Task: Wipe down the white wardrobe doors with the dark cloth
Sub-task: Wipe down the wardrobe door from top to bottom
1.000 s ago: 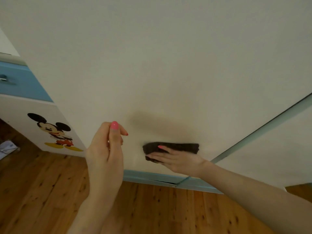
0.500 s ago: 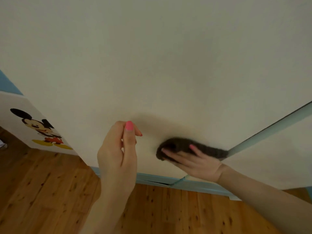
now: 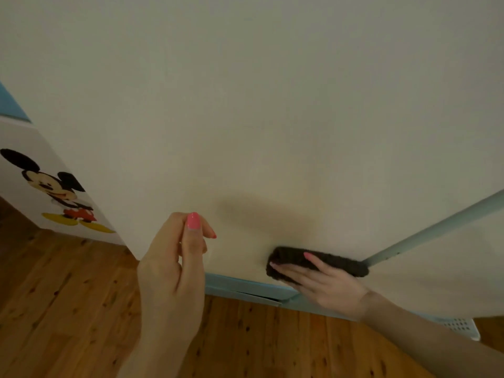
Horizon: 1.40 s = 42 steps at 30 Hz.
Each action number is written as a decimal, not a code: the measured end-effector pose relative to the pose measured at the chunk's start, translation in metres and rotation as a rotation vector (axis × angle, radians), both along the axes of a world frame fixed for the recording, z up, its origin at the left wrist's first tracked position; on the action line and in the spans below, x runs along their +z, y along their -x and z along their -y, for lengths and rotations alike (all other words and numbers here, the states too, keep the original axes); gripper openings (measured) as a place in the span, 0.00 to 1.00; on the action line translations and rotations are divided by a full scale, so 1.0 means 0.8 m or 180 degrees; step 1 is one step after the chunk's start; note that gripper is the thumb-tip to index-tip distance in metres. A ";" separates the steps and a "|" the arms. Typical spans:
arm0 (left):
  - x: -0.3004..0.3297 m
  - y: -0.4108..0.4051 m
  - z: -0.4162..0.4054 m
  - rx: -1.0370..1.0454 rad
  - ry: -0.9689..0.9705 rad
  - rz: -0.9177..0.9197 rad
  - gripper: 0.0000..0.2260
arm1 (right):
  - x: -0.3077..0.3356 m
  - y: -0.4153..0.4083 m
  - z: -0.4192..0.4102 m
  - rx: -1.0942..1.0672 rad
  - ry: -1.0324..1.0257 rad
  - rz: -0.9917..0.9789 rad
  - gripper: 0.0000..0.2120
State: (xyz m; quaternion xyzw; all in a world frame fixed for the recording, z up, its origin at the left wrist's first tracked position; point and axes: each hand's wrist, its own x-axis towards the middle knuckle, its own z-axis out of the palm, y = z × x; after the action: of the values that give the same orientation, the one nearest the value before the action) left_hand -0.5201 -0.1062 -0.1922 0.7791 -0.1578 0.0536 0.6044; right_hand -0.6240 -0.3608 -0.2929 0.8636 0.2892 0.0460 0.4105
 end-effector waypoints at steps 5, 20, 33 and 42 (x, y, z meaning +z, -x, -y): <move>0.007 0.000 0.000 -0.0042 0.0064 -0.0062 0.14 | 0.051 -0.024 -0.033 -0.0240 -0.1135 0.1510 0.17; -0.072 -0.030 -0.034 -0.0047 0.0029 0.0141 0.14 | -0.122 -0.041 -0.046 0.0036 0.1709 -0.1500 0.28; -0.089 -0.040 -0.039 0.0158 0.0220 0.0008 0.15 | -0.085 -0.115 -0.130 0.0140 0.0247 -0.0465 0.27; -0.129 -0.058 -0.053 0.0275 0.0175 0.0071 0.15 | -0.125 -0.140 -0.155 0.0251 0.0886 -0.1048 0.27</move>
State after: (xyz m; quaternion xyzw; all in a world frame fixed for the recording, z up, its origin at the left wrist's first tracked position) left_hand -0.4735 -0.0638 -0.2952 0.7676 -0.1292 0.0927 0.6209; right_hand -0.5119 -0.2366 -0.3929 0.7824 0.3895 -0.1200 0.4708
